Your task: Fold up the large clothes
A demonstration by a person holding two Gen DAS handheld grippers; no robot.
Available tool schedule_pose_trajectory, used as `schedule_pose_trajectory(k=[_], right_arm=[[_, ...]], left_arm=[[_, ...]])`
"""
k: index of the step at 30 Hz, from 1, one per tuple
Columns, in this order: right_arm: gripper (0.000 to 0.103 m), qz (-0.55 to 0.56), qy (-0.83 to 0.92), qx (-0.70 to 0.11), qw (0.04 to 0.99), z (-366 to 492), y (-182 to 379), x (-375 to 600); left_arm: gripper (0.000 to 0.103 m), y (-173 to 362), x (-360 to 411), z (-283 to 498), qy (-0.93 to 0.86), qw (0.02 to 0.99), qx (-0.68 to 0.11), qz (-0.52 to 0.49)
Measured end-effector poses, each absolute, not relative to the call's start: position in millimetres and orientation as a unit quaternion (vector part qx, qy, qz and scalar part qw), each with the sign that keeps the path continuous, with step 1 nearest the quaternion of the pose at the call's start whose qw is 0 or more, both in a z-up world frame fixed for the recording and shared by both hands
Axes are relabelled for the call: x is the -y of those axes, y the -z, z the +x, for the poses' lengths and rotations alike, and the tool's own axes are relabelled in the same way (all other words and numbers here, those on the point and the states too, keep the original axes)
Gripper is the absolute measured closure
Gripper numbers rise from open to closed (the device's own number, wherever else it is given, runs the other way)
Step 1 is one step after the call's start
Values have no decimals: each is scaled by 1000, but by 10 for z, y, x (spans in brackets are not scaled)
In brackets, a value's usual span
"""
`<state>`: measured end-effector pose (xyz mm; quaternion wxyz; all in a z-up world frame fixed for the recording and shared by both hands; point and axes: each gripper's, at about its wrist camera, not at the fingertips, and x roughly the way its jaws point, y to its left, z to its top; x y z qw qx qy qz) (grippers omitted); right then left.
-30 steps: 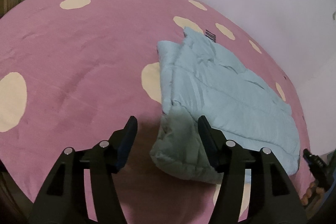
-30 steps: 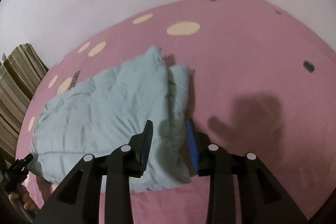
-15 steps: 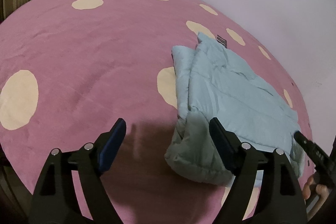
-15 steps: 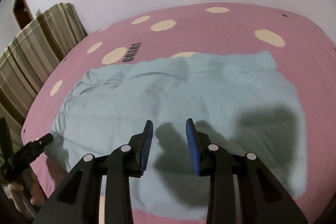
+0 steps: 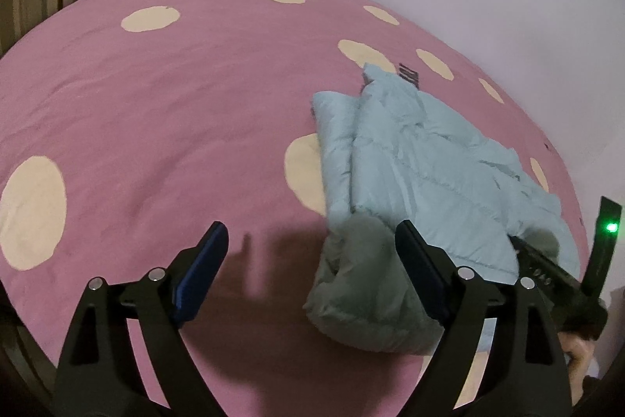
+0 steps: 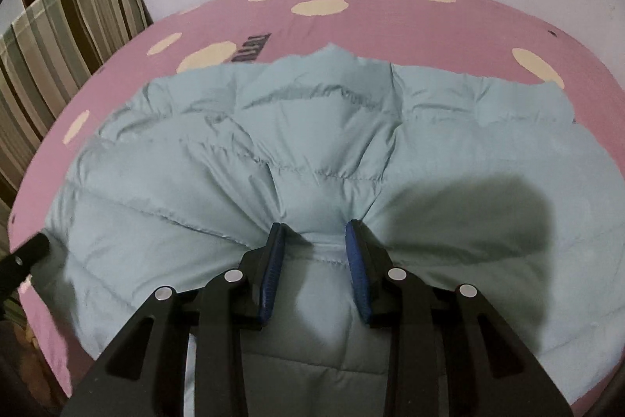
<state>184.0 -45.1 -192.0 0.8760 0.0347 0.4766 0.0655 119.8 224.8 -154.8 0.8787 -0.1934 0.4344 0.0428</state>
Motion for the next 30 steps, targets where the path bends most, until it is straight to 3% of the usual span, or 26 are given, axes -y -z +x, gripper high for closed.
schedule_pose_trajectory(k=[13,21,30], right_arm=[[69,30,-62,-470,880,1806,2000,396],[69,26,-59,-464,884,1775,2016,368],[69,22,-57,-458,887,1759,2033,339]], left_arm=[[16,1687,-2252,1762,31,851,-462,-248],[16,1803,-2088,2008,44,842,-490,-220],[38,1915,-2006,2104,56,834,-500,-227]])
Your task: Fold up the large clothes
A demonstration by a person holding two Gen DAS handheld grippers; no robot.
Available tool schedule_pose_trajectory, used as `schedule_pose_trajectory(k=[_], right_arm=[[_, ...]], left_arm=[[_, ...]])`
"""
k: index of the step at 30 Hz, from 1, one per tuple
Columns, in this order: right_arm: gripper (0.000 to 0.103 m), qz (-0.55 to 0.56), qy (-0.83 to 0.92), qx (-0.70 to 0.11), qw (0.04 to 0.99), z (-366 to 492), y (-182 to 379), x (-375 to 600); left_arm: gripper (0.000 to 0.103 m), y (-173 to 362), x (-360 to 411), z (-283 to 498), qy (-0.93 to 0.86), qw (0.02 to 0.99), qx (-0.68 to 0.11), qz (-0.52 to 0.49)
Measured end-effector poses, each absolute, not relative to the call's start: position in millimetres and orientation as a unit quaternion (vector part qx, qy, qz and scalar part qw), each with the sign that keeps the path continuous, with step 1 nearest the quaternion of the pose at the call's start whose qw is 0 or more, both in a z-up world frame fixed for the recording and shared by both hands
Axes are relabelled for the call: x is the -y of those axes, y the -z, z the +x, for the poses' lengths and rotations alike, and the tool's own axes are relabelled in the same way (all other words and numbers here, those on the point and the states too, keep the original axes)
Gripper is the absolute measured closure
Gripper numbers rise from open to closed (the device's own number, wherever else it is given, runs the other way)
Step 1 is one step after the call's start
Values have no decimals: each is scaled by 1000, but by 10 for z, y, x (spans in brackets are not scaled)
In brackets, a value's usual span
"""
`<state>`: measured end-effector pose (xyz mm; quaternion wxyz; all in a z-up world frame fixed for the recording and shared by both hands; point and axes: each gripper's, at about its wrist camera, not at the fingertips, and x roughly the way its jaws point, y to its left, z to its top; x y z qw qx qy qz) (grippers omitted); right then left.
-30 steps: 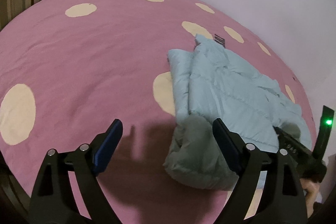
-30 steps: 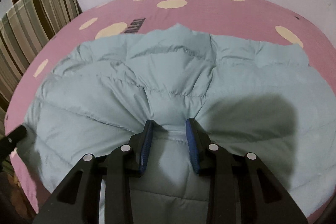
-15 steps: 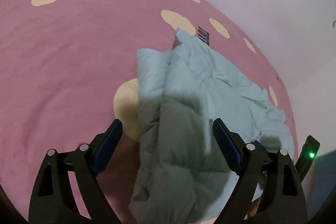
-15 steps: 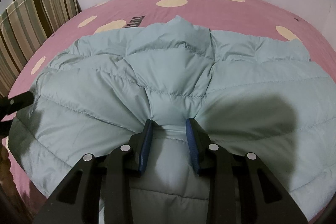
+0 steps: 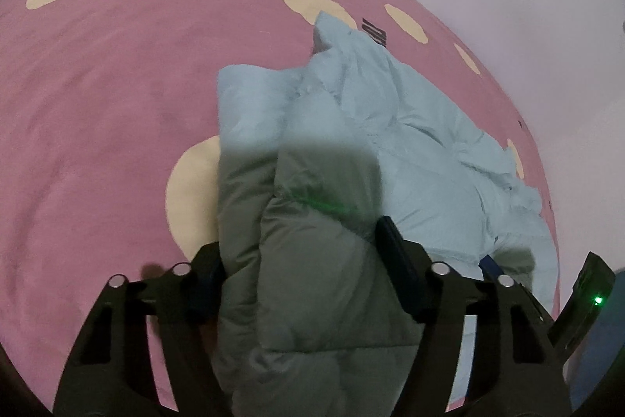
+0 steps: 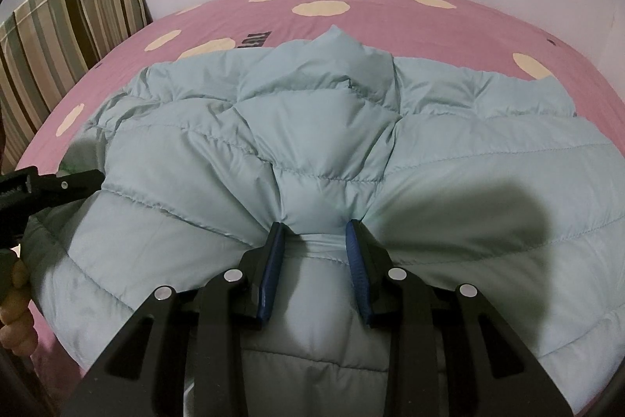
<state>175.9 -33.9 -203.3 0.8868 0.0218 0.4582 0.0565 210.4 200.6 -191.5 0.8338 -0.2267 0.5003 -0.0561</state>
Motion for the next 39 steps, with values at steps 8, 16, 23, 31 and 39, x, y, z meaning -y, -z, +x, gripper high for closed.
schedule_pose_trajectory(k=[8,16,23,31,39], right_arm=[[69,19,-55,-455,889,1777,2033,333],[69,16,-52,-454,889,1778,2040,313],[69,17,-53,-456,888,1785,2037,312],[68,33,-54,-439,896,1670,1742,499],[55,49,-7,-407,912,1329,1391,1222]], left_arm=[[73,1869,-1954,2091,82,833,-496,-232],[86,1596,-1869,2020,89,843,-478,-230],[88,1174,-1661,1863,110,860,-450,-215],[88,862,-1286,1773,101,877,-435,-178],[88,674,-797,1688,103,887,-427,-140]])
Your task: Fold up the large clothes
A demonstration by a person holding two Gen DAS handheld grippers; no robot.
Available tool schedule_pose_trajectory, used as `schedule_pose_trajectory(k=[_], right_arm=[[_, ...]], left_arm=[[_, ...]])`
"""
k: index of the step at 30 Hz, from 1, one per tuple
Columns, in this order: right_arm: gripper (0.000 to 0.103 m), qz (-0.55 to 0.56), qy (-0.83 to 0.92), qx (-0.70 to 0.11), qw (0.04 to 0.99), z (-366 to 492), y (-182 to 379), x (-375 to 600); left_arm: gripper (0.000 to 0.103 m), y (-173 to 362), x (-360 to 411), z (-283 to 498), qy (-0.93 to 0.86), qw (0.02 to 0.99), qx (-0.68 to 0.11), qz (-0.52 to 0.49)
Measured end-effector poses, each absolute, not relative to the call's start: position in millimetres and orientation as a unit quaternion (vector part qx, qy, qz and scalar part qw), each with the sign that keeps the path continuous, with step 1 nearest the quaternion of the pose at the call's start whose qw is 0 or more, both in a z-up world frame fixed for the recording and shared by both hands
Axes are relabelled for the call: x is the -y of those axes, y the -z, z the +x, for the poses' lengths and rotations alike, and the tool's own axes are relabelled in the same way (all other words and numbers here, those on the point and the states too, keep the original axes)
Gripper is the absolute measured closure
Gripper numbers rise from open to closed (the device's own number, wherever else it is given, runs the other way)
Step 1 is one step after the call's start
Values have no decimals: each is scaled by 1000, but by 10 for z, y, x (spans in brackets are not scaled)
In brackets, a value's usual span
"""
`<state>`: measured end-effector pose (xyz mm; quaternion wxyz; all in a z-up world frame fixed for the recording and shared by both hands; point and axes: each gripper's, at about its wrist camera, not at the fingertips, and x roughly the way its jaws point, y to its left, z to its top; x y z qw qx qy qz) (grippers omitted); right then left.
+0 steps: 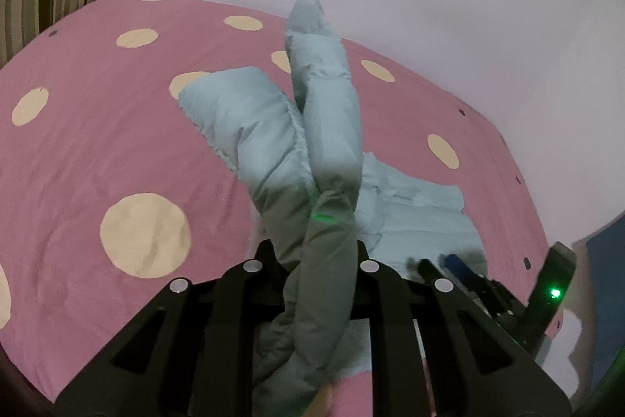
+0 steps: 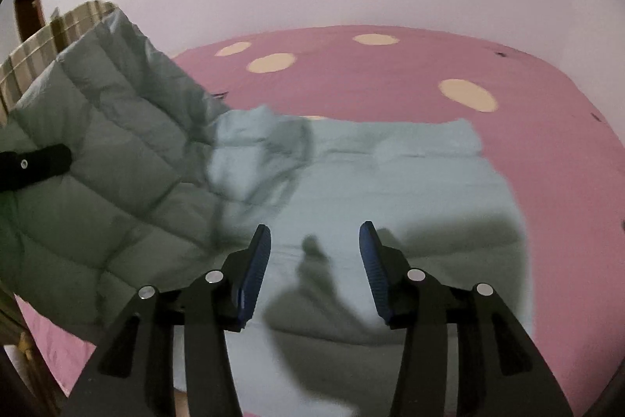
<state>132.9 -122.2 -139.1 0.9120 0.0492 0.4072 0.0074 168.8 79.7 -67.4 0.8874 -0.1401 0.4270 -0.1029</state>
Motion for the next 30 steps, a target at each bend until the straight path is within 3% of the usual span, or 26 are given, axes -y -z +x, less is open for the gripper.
schedule_pose_trajectory(k=[10,30], right_arm=[[55,83,64,-412,905,988,1428,2075],[55,124,106,-417,894,649,1499,2742]], left_arm=[[88,715,-4,1689,101,897,-425,-68],[88,1452,1156,1688,101,883,-457,31]])
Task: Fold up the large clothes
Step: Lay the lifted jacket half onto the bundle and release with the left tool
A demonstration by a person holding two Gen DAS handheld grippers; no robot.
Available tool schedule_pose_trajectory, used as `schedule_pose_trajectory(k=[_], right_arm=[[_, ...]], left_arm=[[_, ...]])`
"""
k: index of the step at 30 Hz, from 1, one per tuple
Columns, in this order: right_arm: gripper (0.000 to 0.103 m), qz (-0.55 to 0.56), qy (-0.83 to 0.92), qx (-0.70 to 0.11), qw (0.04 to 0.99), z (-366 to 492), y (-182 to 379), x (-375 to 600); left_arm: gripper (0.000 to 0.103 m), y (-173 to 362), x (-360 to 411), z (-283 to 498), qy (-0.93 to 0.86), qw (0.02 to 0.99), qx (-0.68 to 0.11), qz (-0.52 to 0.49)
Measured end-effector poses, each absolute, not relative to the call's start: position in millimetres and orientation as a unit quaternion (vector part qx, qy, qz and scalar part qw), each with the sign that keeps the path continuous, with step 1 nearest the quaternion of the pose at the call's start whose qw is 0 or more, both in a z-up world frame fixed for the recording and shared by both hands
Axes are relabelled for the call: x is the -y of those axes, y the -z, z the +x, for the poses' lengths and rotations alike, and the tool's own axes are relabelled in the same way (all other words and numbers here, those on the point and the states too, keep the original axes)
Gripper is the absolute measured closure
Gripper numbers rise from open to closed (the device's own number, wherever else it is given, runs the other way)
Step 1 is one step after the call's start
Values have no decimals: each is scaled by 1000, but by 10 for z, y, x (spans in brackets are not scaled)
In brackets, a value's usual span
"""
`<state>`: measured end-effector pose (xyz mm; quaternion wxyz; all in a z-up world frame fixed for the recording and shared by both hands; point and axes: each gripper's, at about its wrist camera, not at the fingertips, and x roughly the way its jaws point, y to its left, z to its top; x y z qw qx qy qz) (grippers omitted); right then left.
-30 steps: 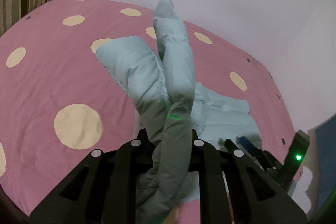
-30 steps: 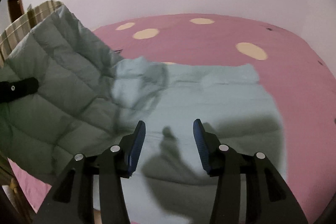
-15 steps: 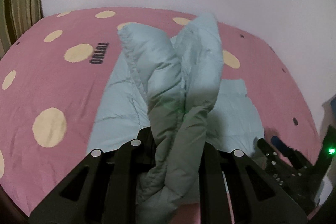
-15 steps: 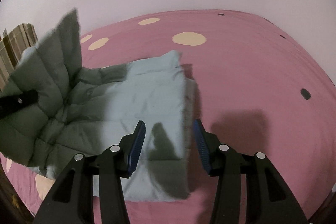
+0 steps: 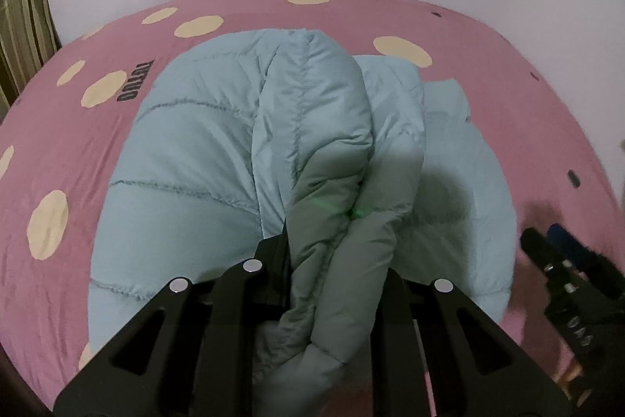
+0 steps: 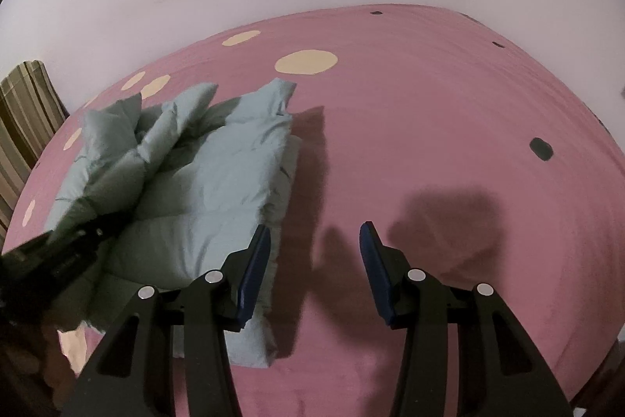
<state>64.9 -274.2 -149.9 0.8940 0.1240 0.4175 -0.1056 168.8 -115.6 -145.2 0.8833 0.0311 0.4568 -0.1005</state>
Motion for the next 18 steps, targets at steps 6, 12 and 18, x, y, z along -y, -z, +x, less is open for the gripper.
schedule_pose_trajectory(k=[6,12,18], right_arm=[[55,132,108,-422,890,614,1555,2744],[55,129,107,-422,891,606,1545,2711],[55,125,110,-422,891,597,1539,2687]], left_arm=[[88,1536,1258,1634,93,889,-445,57],[88,1543,1318,1584,91,891,-439,66],[88,1520,1342,1547,89,894,-435,69]])
